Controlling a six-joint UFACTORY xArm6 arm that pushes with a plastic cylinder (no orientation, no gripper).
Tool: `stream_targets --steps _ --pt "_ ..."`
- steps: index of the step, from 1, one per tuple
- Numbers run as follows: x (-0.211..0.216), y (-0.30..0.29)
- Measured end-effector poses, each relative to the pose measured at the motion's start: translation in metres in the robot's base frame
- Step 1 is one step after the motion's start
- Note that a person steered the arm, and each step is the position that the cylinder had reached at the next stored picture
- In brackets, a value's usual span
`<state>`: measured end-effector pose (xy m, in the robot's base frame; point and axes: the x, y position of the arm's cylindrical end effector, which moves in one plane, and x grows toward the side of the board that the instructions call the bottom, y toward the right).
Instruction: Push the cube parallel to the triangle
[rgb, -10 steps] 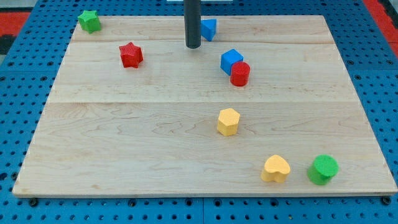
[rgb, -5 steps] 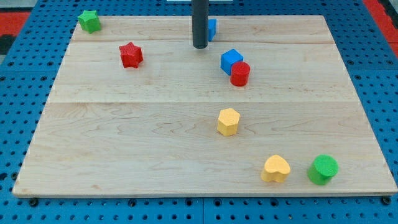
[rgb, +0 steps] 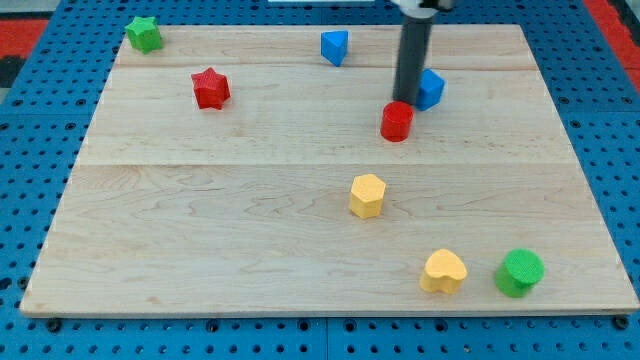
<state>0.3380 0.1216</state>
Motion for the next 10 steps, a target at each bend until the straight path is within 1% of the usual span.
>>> stream_targets --steps 1,2,4,5,6,7,10 --pt "-0.01 0.051" --pt "-0.023 0.086" --pt "-0.037 0.099" --pt "-0.029 0.136" --pt "-0.048 0.137" --pt "-0.065 0.092" --pt "-0.067 0.089"
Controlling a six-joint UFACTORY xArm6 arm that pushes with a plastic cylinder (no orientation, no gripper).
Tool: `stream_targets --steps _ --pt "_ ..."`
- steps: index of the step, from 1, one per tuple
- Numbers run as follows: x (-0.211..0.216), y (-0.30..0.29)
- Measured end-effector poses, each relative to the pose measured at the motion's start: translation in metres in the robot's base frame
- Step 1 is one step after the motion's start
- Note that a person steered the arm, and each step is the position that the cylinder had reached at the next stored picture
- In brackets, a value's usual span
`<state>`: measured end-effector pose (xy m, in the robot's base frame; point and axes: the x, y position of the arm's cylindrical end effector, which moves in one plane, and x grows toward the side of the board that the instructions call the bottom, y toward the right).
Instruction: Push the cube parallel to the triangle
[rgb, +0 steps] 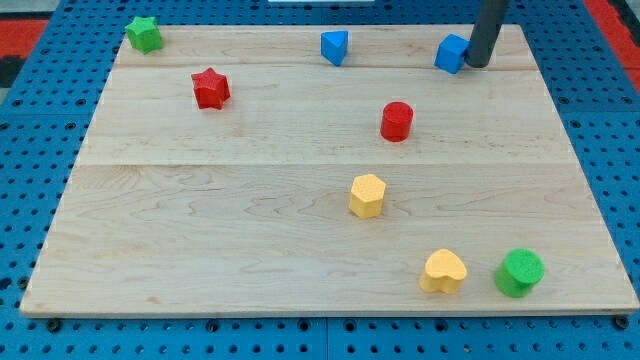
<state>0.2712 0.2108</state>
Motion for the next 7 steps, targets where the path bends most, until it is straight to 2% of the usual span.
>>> stream_targets --steps 2,4,7 --pt "0.0 0.002" --pt "0.045 -0.019" --pt "0.037 -0.233"
